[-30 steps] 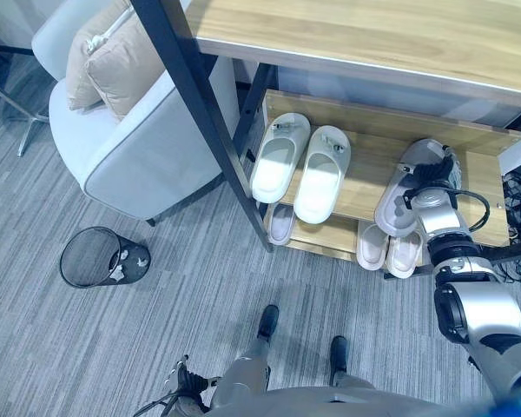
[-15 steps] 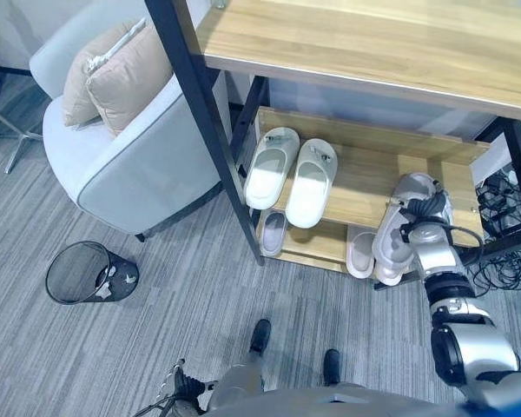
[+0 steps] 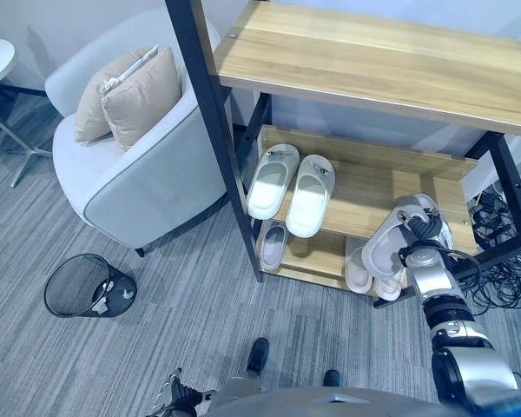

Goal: Arrange the slippers neatly on the shoe rack.

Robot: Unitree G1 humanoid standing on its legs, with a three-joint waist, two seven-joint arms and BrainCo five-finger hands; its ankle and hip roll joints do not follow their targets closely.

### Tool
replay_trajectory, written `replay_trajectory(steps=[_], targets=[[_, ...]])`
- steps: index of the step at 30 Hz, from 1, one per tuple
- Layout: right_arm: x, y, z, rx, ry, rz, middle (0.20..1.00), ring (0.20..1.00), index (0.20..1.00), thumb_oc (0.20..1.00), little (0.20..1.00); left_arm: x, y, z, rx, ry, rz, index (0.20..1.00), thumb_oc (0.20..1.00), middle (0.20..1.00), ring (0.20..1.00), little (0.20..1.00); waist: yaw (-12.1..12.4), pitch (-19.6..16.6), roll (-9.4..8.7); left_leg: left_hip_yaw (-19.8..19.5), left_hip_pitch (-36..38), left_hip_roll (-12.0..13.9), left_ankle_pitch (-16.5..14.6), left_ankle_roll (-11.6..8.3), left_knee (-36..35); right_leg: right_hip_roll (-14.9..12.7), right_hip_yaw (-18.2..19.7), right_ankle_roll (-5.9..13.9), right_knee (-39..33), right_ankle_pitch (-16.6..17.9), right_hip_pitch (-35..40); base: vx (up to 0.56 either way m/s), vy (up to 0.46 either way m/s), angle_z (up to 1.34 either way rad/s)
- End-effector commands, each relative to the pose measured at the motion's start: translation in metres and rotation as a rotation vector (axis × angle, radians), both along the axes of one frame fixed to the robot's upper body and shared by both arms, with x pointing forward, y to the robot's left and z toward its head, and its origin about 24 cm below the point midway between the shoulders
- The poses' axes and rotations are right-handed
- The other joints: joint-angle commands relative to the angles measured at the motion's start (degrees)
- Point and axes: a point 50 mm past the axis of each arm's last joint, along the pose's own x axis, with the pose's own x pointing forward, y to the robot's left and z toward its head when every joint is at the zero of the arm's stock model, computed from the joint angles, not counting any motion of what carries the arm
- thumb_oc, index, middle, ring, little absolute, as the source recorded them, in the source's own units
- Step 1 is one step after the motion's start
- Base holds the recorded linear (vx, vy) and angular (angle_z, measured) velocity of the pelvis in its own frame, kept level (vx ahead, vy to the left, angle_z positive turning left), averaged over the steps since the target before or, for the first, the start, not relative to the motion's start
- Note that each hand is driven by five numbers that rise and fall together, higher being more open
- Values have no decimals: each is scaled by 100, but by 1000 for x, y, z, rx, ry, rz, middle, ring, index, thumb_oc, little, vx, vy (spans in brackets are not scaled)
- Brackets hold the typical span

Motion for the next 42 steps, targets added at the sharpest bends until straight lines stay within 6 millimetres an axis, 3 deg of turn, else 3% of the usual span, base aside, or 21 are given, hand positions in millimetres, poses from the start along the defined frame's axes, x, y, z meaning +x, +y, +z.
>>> replay_trajectory(steps=[1,5,7,17,21,26,34,37,39,40,41,42], targets=[[2,-6,19,-60,-118,6,200,200,200,200,200,-8,-64,-9,-147,34,-59,1000,1000,1000,1000,1000,80,221,72,153,127,174,-110,147,30,-356,-143,190,38,55,108,0,0,0],[8,4,37,-75,-228,55,200,200,200,200,200,-8,-62,-9,-139,36,-54,1000,1000,1000,1000,1000,67,182,57,186,180,187,-130,149,30,-348,-111,183,38,65,138,0,0,0],[10,21,57,-82,-352,180,200,200,200,200,200,-12,-59,-9,-131,40,-43,1000,1000,1000,1000,1000,38,68,19,233,300,218,-175,147,30,-320,-52,148,38,74,237,7,-17,-2],[-20,44,15,149,-352,352,200,200,200,200,200,-40,-46,-9,-85,118,-18,1000,1000,1000,1000,1000,41,-360,-24,248,823,312,-354,116,30,-200,-6,42,38,3,683,7,-40,-8],[-39,57,21,327,-356,468,200,200,200,200,200,-52,-28,-7,-33,123,67,1000,1000,1000,1000,1000,60,-492,-29,229,1133,377,-416,101,30,-126,31,-31,87,-90,955,-54,-64,0],[-55,64,28,403,-380,533,200,200,200,200,200,-64,-12,-4,4,126,195,1000,1000,1000,1000,1000,103,-611,27,180,1377,454,-430,83,30,-51,97,-109,292,-248,1096,-54,-55,-1],[-88,59,15,469,-271,574,200,200,200,200,200,-83,-1,0,36,129,302,1000,1000,1000,1000,1000,93,-655,113,195,1700,639,-461,10,52,144,154,-310,490,-458,1279,-14,-84,-2],[-94,53,12,456,-252,575,200,200,200,200,200,-74,0,0,16,67,316,1000,1000,1000,1000,1000,122,-471,202,177,1707,731,-467,-47,211,275,153,-438,793,-645,1257,-47,-100,1],[-89,40,17,418,-303,549,200,200,200,200,200,-35,-4,0,-30,-81,347,1000,1000,1000,1000,1000,86,-21,279,377,1103,763,-582,-134,890,264,-92,-476,1014,-675,1091,-278,-86,21],[-89,40,17,418,-304,549,200,200,200,200,200,-35,-4,0,-30,-81,347,1000,1000,1000,1000,1000,81,-26,280,372,1089,761,-588,-134,903,264,-96,-475,1016,-677,1084,-293,-18,39],[-86,32,22,382,-323,544,200,200,200,200,200,-21,-6,1,-45,-127,346,1000,1000,1000,1000,1000,15,116,270,649,909,787,-659,-115,1113,205,-185,-455,1045,-663,1031,-375,87,59],[-62,28,52,266,-411,629,200,200,200,200,200,3,-8,6,-63,-241,385,1000,1000,1000,1000,1000,-13,423,357,611,246,734,-972,-128,2032,170,91,-399,1812,-799,254,-455,119,58]])
